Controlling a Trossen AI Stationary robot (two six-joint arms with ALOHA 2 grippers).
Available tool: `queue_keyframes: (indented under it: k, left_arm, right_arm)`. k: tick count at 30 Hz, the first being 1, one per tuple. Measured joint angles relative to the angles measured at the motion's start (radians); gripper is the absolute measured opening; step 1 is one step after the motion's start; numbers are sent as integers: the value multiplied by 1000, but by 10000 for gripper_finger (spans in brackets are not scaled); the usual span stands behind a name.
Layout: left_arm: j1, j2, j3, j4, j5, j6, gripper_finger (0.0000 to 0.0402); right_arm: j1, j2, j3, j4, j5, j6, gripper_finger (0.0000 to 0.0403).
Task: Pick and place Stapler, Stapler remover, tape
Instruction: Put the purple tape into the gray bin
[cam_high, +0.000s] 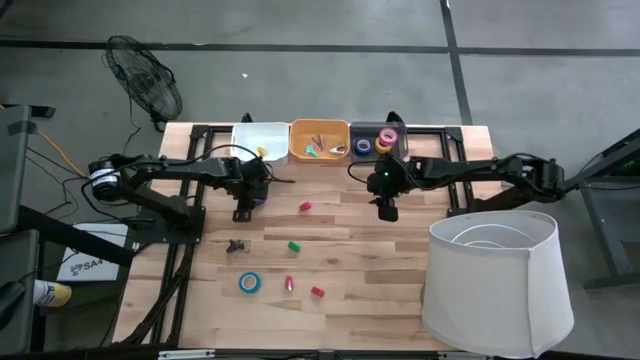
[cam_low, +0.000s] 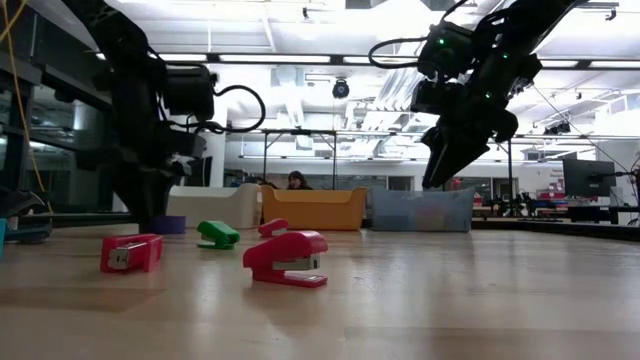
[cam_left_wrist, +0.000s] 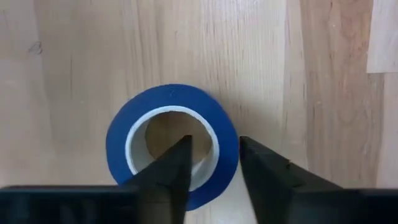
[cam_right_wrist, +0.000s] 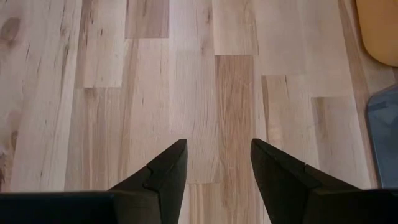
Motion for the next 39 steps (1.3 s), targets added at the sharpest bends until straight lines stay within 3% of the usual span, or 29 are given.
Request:
queue_keyframes:
  k: [5, 10, 18, 31, 39]
  left_arm:
    - [0, 0, 0, 0, 0, 2, 33]
    - [0, -6, 0, 86, 2, 31, 33]
    - [0, -36, 0, 340, 38, 108, 33]
    - [0, -41, 1, 826, 335, 154, 33]
    - [0, -41, 1, 944, 410, 122, 33]
  right_arm:
    - [0, 0, 0, 8, 0, 0, 169]
    - [0, 1, 0, 81, 0, 0, 169]
    - [0, 88, 0, 360, -23, -24, 169]
    - [0, 304, 0, 1014, -9, -108, 169]
    - [0, 325, 0, 1198, 5, -211, 169]
